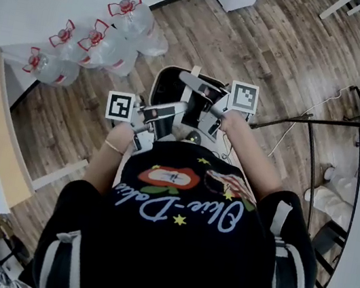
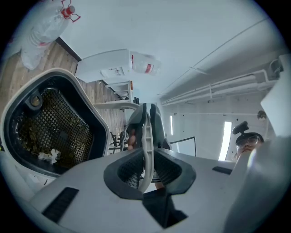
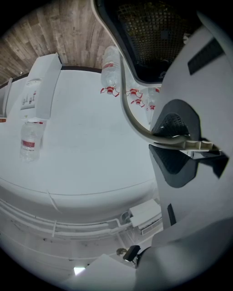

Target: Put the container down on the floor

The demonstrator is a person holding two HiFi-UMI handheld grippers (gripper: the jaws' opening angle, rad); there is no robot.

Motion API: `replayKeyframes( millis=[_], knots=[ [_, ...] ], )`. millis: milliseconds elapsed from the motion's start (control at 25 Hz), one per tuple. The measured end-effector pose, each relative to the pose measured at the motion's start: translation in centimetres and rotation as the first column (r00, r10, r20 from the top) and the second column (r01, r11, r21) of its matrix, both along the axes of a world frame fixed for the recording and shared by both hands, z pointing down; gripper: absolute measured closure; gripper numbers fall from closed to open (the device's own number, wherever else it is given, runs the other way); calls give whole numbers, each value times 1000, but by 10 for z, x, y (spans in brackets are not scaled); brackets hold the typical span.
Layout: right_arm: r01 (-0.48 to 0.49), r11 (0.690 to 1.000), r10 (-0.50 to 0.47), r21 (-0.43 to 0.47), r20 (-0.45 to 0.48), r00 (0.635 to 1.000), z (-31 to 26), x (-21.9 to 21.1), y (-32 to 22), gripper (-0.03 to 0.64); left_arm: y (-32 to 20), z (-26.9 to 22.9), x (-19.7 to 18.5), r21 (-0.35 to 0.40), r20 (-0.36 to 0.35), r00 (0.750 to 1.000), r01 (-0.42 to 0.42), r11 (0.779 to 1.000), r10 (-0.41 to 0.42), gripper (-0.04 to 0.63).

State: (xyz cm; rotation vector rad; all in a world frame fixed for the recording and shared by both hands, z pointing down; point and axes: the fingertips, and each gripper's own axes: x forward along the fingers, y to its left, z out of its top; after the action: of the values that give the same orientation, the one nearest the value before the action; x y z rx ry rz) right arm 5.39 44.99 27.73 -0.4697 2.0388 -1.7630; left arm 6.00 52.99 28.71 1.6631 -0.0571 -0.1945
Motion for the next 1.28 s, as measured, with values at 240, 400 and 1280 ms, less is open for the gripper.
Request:
replayKeyframes(
  millis=[240,400,1280],
  knots=[
    [18,1000,-18,3,-8,1000,1,7,-12,595,-13,2,8,5,-6,1000,27,1000,-27,535],
    [14,1000,-14,1,-1,1000,0,6,-18,595,-18,0,9,-4,-9,1000,27,1000,-27,535],
    [-67,998,66,-13,-76,995,25,-8,-125,595,-124,23,-13,2,-21,998,-56,998,56,535]
  ],
)
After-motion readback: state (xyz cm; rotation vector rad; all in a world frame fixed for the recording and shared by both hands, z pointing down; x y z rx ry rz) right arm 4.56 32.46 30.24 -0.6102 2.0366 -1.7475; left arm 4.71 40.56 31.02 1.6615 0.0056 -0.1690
